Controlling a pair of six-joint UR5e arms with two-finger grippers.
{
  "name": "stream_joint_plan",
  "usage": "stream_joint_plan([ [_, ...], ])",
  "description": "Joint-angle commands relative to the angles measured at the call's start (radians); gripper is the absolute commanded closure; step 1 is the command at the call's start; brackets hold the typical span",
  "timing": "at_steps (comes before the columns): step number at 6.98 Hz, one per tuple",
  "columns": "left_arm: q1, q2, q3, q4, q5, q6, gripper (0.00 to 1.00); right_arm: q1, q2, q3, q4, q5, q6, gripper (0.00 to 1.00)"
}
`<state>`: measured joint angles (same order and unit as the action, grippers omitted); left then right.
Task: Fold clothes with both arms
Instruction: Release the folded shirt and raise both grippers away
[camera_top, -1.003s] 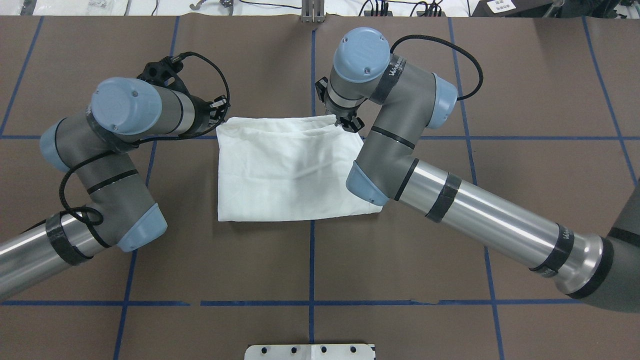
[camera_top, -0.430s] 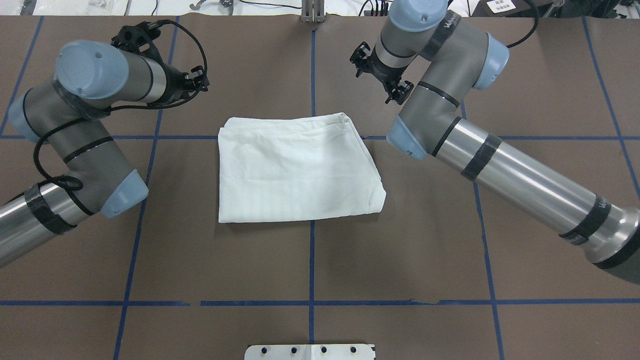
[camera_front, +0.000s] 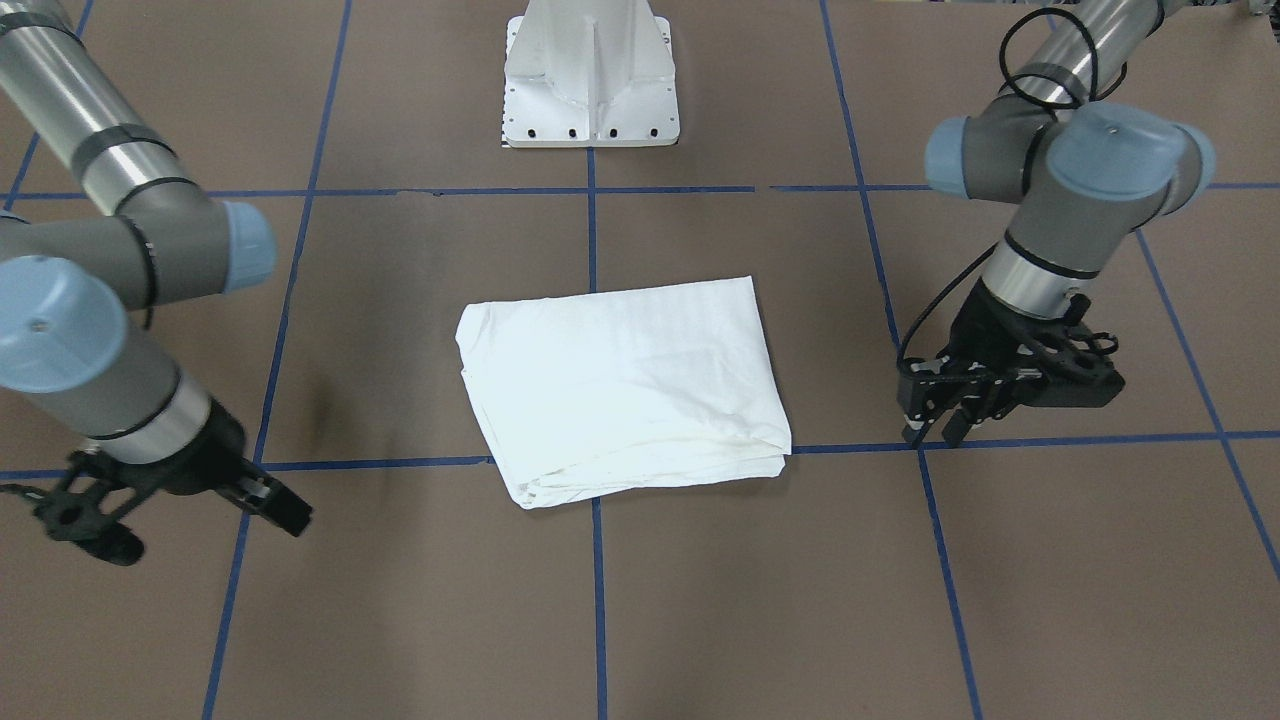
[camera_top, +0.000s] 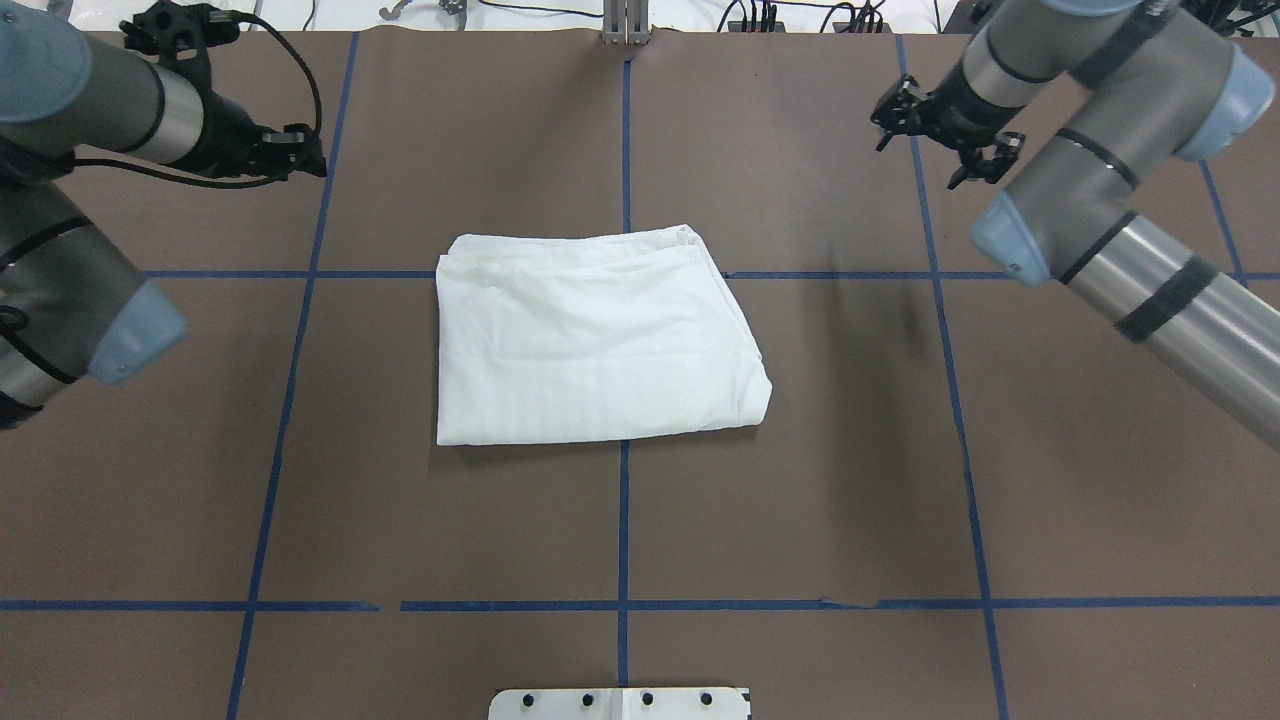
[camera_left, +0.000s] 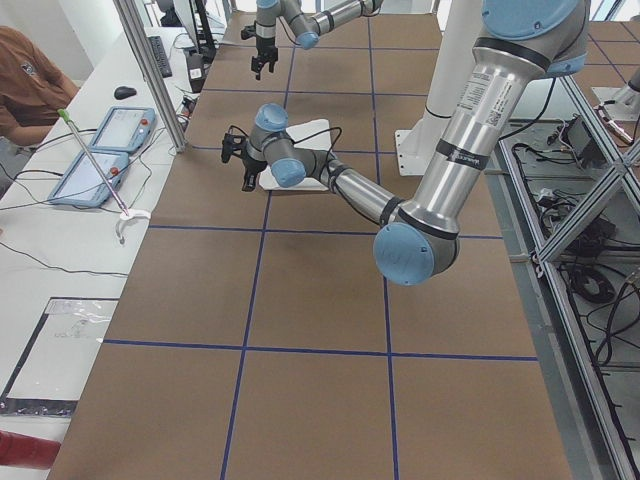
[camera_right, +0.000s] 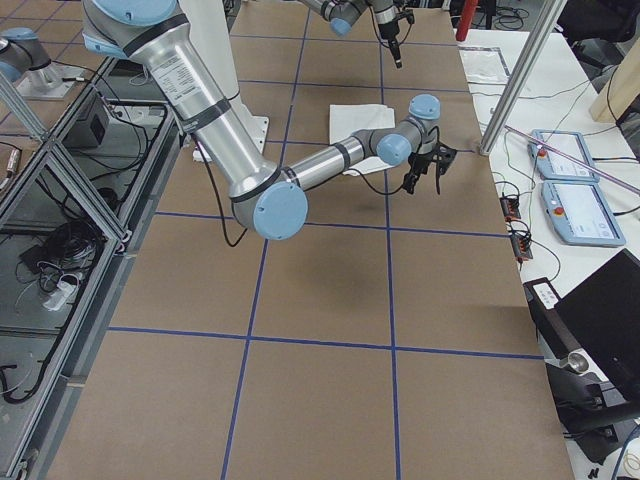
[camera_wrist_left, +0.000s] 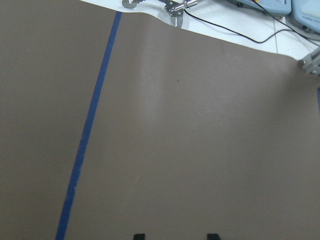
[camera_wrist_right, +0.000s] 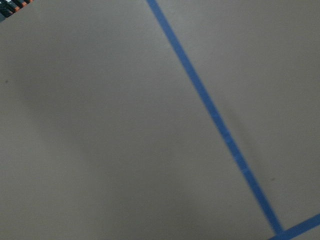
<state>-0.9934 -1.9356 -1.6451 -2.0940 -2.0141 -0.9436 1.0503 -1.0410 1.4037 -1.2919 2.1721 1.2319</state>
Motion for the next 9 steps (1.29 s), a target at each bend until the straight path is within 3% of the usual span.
stream_joint_plan([
  [1,-0.211,0.164,-0.045,0.0,-0.205,0.467,0.46,0.194,-0.187,0.037,-0.003,0.134,-0.469,0.0],
  [3,-0.373,0.277,-0.033,0.018,-0.288,0.806,0.45,0.35,-0.343,0.046,-0.006,0.17,-0.856,0.0],
  [5,-0.435,0.392,-0.033,0.017,-0.292,0.984,0.41,0.457,-0.416,0.061,-0.105,0.187,-1.107,0.0],
  [6,-0.436,0.403,-0.033,0.02,-0.295,0.987,0.28,0.508,-0.415,0.067,-0.201,0.189,-1.215,0.0],
  [7,-0.439,0.412,-0.038,0.04,-0.326,0.984,0.03,0.533,-0.416,0.058,-0.286,0.187,-1.337,0.0],
  [9,-0.455,0.417,-0.044,0.063,-0.35,0.979,0.0,0.54,-0.458,0.075,-0.294,0.184,-1.364,0.0],
])
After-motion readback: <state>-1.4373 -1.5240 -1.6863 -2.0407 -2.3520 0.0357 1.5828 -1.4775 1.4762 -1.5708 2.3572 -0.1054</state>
